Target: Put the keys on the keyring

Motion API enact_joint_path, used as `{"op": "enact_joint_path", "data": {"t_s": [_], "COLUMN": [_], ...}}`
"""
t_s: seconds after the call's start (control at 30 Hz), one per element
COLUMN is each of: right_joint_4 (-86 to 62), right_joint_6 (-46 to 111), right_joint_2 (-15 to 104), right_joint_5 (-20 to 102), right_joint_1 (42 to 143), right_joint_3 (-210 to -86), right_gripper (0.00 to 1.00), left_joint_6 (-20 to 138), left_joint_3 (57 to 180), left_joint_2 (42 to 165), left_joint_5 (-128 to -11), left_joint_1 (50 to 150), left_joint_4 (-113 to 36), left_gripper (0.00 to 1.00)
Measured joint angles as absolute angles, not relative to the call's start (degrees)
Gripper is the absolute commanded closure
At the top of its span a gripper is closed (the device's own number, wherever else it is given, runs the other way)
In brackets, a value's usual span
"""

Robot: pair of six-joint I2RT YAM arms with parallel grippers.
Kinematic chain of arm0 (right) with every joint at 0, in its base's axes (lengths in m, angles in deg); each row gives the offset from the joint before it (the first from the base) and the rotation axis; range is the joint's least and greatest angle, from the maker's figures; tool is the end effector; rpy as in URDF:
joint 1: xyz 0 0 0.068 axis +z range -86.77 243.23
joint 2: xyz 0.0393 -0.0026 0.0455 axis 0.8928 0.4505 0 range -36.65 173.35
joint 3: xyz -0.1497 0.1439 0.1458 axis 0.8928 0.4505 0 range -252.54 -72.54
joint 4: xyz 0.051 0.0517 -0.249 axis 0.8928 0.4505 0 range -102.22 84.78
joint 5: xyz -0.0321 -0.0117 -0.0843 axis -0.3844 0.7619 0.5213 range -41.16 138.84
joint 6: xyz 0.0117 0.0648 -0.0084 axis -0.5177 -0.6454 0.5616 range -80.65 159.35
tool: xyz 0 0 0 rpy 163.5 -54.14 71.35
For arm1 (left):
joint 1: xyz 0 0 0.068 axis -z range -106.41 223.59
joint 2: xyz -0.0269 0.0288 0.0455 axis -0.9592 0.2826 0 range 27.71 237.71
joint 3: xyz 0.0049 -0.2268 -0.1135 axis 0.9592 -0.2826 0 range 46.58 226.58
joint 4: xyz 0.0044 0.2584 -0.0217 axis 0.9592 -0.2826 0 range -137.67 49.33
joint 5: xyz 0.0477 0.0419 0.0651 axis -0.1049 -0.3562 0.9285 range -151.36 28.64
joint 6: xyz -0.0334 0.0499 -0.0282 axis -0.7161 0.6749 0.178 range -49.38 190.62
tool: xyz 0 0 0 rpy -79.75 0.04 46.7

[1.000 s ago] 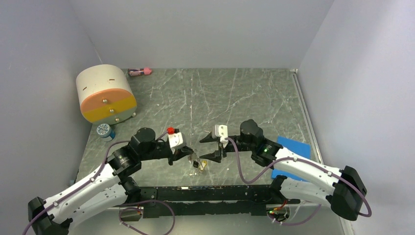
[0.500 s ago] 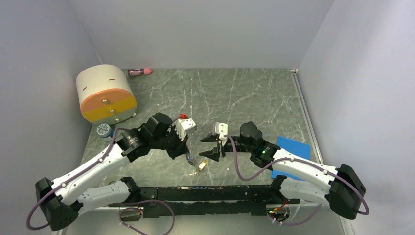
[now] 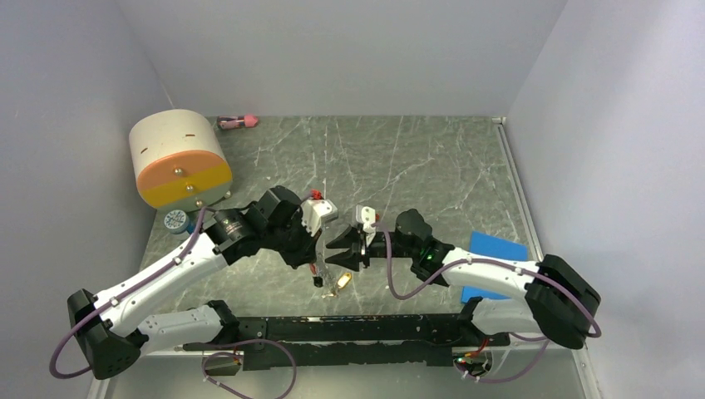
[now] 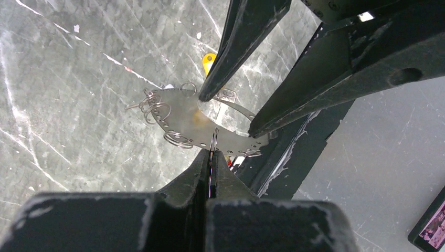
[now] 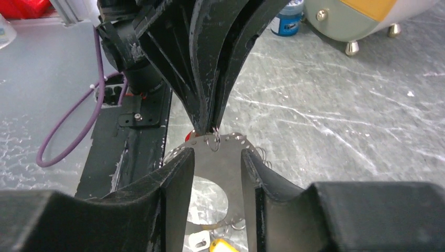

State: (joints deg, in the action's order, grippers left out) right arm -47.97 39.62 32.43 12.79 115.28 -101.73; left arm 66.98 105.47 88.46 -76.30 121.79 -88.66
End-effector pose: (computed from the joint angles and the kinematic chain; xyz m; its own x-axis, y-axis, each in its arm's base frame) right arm 0.1439 0.2350 0.2235 -0.0397 -0.0571 -0.9976 -0.9987 0.0340 0.0378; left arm 0.1404 -0.1774 0.2833 -0.5612 0.5358 -0.6309 0.7971 0.5552 -0.2375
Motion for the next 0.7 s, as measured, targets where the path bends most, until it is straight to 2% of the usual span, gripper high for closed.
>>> {"op": "enact_joint_path", "data": {"t_s": [0.3,0.7], "right_joint_4": [-58.4,-58.5], "right_joint_6": [36.9,38.1], "right_joint_2": [38.4,40.6], "right_joint_5": [10.4,9.2], "right_joint_1": [116.1,117.0], "right_joint_3": [-101.7,-101.8], "right_gripper": [0.72,0.9], "left_joint_6": [68.4,69.1], "left_joint_3": [105.5,105.5], "left_joint_2": [88.2,88.2], "left_joint_5": [-76.5,-76.7], "left_joint_1": [122.5,122.8], "left_joint_4": [-89.0,-89.3], "left_gripper": [0.98,0.97]}}
